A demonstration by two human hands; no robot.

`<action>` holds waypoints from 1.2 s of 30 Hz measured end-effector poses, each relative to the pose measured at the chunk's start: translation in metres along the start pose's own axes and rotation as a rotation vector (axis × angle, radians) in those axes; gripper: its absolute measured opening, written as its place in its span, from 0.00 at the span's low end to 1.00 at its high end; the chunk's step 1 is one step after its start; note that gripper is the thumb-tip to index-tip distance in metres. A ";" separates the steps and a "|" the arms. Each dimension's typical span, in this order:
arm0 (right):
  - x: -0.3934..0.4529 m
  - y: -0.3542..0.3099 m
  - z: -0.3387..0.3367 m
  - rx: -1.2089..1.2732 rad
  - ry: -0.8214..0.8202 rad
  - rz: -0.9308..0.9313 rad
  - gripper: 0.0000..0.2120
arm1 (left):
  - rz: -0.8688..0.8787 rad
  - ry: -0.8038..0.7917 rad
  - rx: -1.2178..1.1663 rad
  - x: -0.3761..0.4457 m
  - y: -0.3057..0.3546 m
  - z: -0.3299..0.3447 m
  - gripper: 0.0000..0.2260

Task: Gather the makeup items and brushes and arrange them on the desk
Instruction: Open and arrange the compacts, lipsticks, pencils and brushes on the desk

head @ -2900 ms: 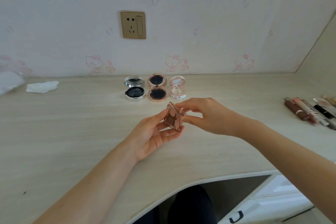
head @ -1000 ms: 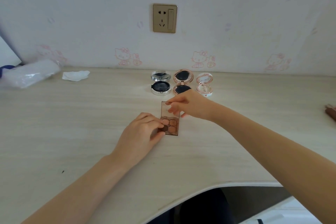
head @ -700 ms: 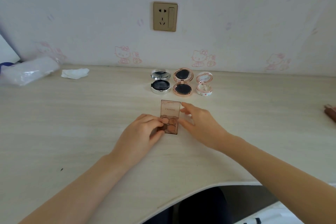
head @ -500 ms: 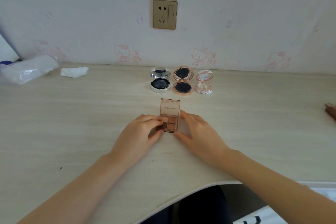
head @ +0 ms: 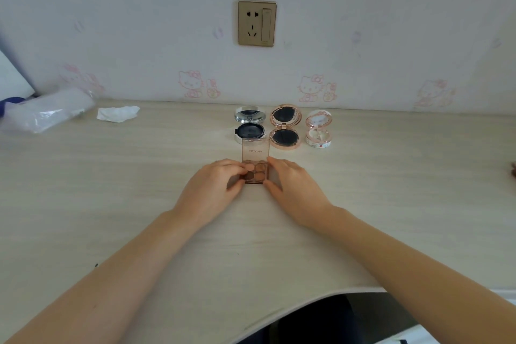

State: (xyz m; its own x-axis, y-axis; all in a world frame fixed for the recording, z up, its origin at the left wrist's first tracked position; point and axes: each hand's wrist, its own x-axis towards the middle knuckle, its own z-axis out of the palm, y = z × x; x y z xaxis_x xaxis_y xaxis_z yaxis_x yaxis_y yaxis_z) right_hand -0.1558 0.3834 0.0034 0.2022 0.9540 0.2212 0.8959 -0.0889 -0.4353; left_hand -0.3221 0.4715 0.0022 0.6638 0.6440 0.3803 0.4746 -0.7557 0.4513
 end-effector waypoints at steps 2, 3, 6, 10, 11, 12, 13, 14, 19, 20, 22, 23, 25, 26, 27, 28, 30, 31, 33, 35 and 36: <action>0.008 -0.001 0.001 -0.001 -0.004 0.010 0.21 | -0.011 0.001 -0.003 0.006 -0.005 0.000 0.10; 0.012 -0.001 0.001 0.000 -0.007 0.014 0.21 | -0.014 0.004 -0.007 0.009 -0.007 0.000 0.10; 0.021 -0.002 0.002 -0.004 -0.024 0.023 0.20 | -0.020 0.020 -0.029 0.014 -0.012 0.000 0.10; 0.029 -0.004 0.004 -0.003 -0.038 0.036 0.19 | -0.022 0.020 -0.023 0.019 -0.017 -0.001 0.08; 0.031 -0.004 0.004 -0.001 -0.040 0.039 0.19 | -0.020 0.017 -0.018 0.020 -0.017 -0.002 0.08; 0.031 -0.004 0.004 0.002 -0.041 0.042 0.18 | -0.018 0.014 -0.013 0.021 -0.017 -0.002 0.08; 0.032 -0.004 0.003 0.004 -0.040 0.045 0.18 | -0.018 0.012 -0.011 0.022 -0.017 -0.002 0.08; 0.032 -0.004 0.003 0.005 -0.038 0.047 0.18 | -0.019 0.010 -0.013 0.022 -0.017 -0.003 0.08; 0.033 -0.005 0.002 0.001 -0.041 0.052 0.18 | -0.031 0.009 -0.018 0.025 -0.017 -0.002 0.09; 0.034 -0.006 0.002 0.000 -0.044 0.055 0.18 | -0.030 0.014 -0.020 0.025 -0.017 -0.001 0.09; 0.035 -0.006 0.001 -0.006 -0.049 0.061 0.17 | -0.031 0.026 -0.024 0.024 -0.017 0.000 0.09; 0.035 -0.006 0.001 -0.011 -0.051 0.064 0.17 | -0.032 0.031 -0.028 0.024 -0.017 0.000 0.09; 0.034 -0.006 0.002 -0.021 -0.053 0.066 0.16 | -0.033 0.037 -0.037 0.024 -0.017 0.001 0.09; 0.034 -0.006 0.002 -0.024 -0.052 0.067 0.15 | -0.031 0.037 -0.039 0.024 -0.018 0.002 0.09; 0.033 -0.005 0.002 -0.025 -0.049 0.067 0.15 | -0.029 0.037 -0.038 0.024 -0.018 0.002 0.09; 0.032 -0.005 0.002 -0.026 -0.046 0.065 0.15 | -0.027 0.036 -0.035 0.024 -0.018 0.002 0.09; 0.031 -0.004 0.002 -0.029 -0.044 0.060 0.15 | -0.024 0.037 -0.025 0.024 -0.017 0.003 0.09; 0.030 -0.004 0.002 -0.030 -0.044 0.059 0.15 | -0.021 0.037 -0.020 0.023 -0.017 0.003 0.09; 0.029 -0.003 0.001 -0.026 -0.043 0.060 0.14 | -0.022 0.035 -0.017 0.023 -0.017 0.004 0.09; 0.028 -0.002 0.001 -0.020 -0.043 0.060 0.15 | -0.025 0.032 -0.019 0.023 -0.016 0.003 0.09; 0.028 -0.002 0.000 -0.020 -0.047 0.060 0.15 | -0.027 0.028 -0.016 0.023 -0.015 0.002 0.09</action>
State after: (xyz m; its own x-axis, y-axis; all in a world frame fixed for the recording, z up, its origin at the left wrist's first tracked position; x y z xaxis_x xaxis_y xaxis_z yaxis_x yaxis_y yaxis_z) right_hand -0.1523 0.4107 0.0107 0.2371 0.9592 0.1542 0.8904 -0.1511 -0.4293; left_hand -0.3128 0.4973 0.0021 0.6343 0.6671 0.3907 0.4823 -0.7364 0.4745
